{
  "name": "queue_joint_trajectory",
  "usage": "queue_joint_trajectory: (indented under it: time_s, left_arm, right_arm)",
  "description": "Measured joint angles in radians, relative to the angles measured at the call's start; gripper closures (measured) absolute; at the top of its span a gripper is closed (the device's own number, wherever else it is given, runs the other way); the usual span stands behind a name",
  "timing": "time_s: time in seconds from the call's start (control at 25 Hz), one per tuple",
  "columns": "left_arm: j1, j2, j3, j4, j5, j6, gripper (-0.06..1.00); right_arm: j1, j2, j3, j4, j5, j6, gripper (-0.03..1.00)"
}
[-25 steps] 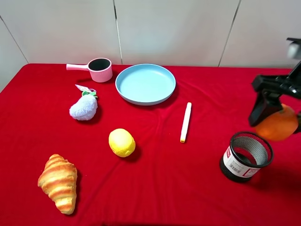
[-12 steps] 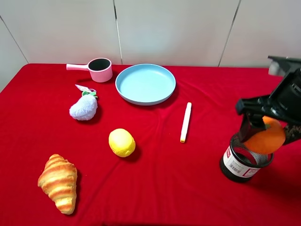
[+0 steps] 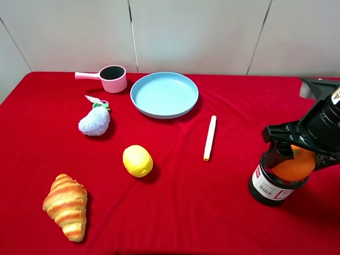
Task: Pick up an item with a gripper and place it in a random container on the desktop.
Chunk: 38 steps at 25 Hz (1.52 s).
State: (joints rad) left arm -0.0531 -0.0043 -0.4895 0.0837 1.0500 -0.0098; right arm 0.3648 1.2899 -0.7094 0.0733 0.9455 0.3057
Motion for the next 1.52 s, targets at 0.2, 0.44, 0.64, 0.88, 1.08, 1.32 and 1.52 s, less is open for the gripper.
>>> queue_joint_trajectory:
  time_s: [0.2,0.44,0.64,0.88,1.08,1.32,1.52]
  left_arm:
    - [0.000,0.000,0.000,0.000,0.000,0.000,-0.04]
    - [0.000,0.000,0.000,0.000,0.000,0.000,-0.04]
    - [0.000,0.000,0.000,0.000,0.000,0.000,-0.04]
    - [0.000,0.000,0.000,0.000,0.000,0.000,-0.04]
    - [0.000,0.000,0.000,0.000,0.000,0.000,-0.04]
    - [0.000,0.000,0.000,0.000,0.000,0.000,-0.04]
    - [0.000,0.000,0.000,0.000,0.000,0.000,-0.04]
  right_arm:
    - [0.000,0.000,0.000,-0.003,-0.001,0.001,0.42]
    - [0.000,0.000,0.000,-0.003,-0.002,0.001,0.42]
    - [0.000,0.000,0.000,-0.003,-0.002,0.001,0.32]
    - [0.000,0.000,0.000,-0.003,-0.002,0.001,0.28]
    - [0.000,0.000,0.000,-0.003,-0.002,0.001,0.28]
    - [0.000,0.000,0.000,-0.003,-0.002,0.001,0.28]
    - [0.000,-0.029,0.000,0.017,0.000,0.000,0.28]
